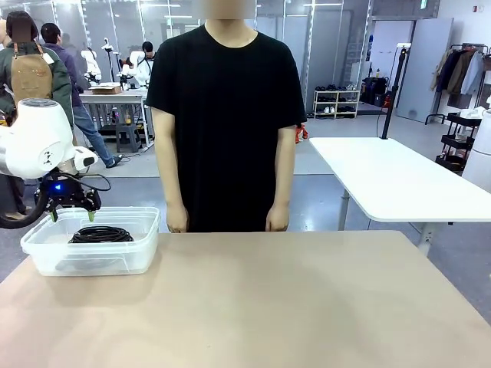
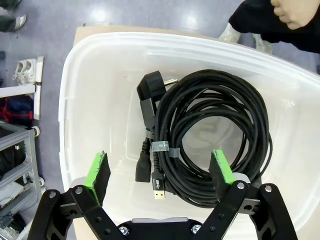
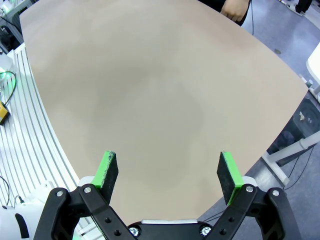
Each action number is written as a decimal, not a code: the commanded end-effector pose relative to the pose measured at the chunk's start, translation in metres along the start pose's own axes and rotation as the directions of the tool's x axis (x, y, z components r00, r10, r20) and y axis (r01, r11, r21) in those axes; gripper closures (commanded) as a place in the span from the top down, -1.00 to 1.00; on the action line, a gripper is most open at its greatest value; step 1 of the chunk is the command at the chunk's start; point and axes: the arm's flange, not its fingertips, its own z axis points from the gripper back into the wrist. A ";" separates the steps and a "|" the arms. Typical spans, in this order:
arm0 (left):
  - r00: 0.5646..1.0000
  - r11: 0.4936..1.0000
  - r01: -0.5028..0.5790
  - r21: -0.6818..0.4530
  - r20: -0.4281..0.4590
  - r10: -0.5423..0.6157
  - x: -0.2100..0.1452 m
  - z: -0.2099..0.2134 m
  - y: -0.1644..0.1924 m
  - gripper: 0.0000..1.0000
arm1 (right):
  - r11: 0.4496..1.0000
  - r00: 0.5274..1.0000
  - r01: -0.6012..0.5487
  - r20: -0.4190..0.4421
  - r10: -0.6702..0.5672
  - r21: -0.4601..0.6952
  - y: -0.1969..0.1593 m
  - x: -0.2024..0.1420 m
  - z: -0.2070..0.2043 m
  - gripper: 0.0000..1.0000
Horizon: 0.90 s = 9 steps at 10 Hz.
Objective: Organize and store the cables.
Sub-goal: Place the USB Extension Cable into the Organizing box.
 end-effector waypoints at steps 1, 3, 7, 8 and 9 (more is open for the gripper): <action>1.000 1.000 0.000 0.000 -0.002 0.000 0.000 -0.001 0.000 1.00 | 1.000 1.000 -0.018 0.013 0.018 0.001 -0.002 -0.001 0.001 1.00; 1.000 1.000 0.000 0.000 -0.002 0.000 0.000 -0.001 0.000 1.00 | 1.000 1.000 -0.018 0.013 0.018 0.001 -0.002 -0.001 0.001 1.00; 1.000 1.000 0.000 0.000 -0.002 0.000 0.000 -0.001 0.000 1.00 | 1.000 1.000 -0.018 0.013 0.018 0.001 -0.002 -0.001 0.001 1.00; 1.000 1.000 0.000 0.000 -0.002 0.000 0.000 -0.001 0.000 1.00 | 1.000 1.000 -0.018 0.013 0.018 0.001 -0.002 -0.001 0.001 1.00; 1.000 1.000 0.000 0.000 -0.002 0.000 0.000 -0.001 0.000 1.00 | 1.000 1.000 -0.018 0.013 0.018 0.001 -0.002 -0.001 0.001 1.00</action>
